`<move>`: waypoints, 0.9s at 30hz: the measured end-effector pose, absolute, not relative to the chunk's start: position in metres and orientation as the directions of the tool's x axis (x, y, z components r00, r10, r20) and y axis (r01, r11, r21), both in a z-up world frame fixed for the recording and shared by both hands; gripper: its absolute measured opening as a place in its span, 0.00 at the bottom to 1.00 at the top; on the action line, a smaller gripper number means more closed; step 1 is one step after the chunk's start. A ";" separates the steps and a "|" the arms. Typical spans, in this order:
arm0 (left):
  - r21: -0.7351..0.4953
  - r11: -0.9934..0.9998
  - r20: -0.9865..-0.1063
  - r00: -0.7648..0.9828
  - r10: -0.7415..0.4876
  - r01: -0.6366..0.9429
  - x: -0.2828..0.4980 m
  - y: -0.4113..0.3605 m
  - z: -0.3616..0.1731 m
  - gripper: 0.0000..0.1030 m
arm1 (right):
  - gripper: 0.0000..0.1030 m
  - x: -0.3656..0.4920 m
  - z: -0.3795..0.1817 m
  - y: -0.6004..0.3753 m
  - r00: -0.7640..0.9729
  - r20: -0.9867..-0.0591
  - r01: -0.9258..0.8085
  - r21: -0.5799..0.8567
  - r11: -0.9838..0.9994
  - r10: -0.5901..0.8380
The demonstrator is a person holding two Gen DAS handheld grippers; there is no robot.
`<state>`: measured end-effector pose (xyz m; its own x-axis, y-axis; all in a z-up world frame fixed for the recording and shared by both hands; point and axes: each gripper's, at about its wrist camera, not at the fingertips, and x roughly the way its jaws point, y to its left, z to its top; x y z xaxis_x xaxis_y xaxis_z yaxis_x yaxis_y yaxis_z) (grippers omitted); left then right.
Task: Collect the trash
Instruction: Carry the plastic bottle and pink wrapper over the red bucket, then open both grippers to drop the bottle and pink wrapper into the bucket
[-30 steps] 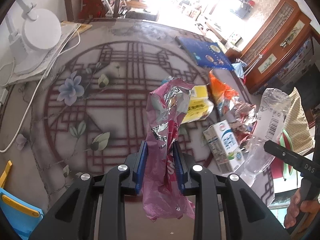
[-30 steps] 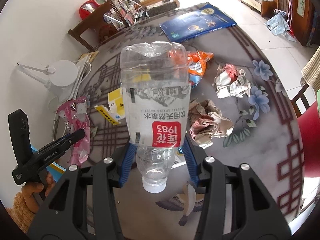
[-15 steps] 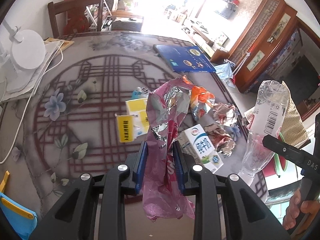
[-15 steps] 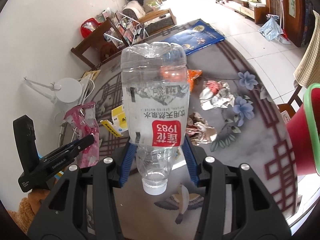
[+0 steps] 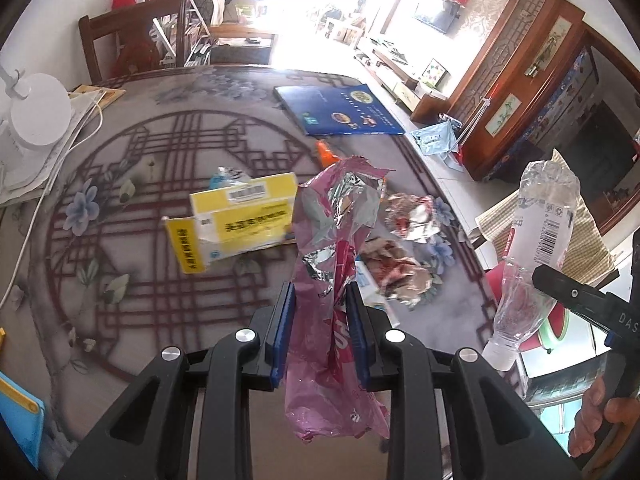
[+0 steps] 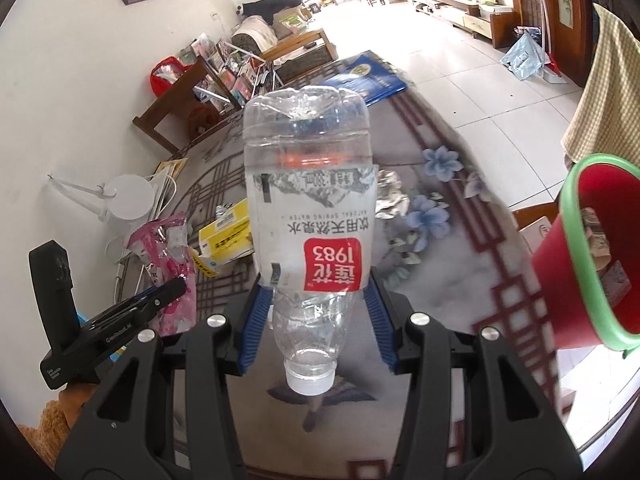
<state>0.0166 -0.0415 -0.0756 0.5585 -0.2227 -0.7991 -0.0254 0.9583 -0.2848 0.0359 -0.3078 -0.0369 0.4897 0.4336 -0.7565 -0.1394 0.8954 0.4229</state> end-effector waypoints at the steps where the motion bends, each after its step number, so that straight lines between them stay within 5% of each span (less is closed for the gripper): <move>1: -0.289 0.957 -0.795 0.562 -0.227 -0.021 0.016 -0.048 -0.074 0.23 | 0.44 0.036 -0.037 -0.316 0.489 -0.757 -0.136 0.425 0.895 0.434; 13: -0.325 0.944 -0.769 0.567 -0.295 0.051 0.032 -0.150 -0.061 0.23 | 0.44 0.033 -0.018 -0.415 0.557 -0.720 -0.101 0.436 0.894 0.414; 27: -0.347 0.878 -0.715 0.513 -0.475 0.329 0.065 -0.319 -0.029 0.23 | 0.44 0.009 -0.007 -0.568 0.680 -0.699 0.140 0.418 0.897 0.220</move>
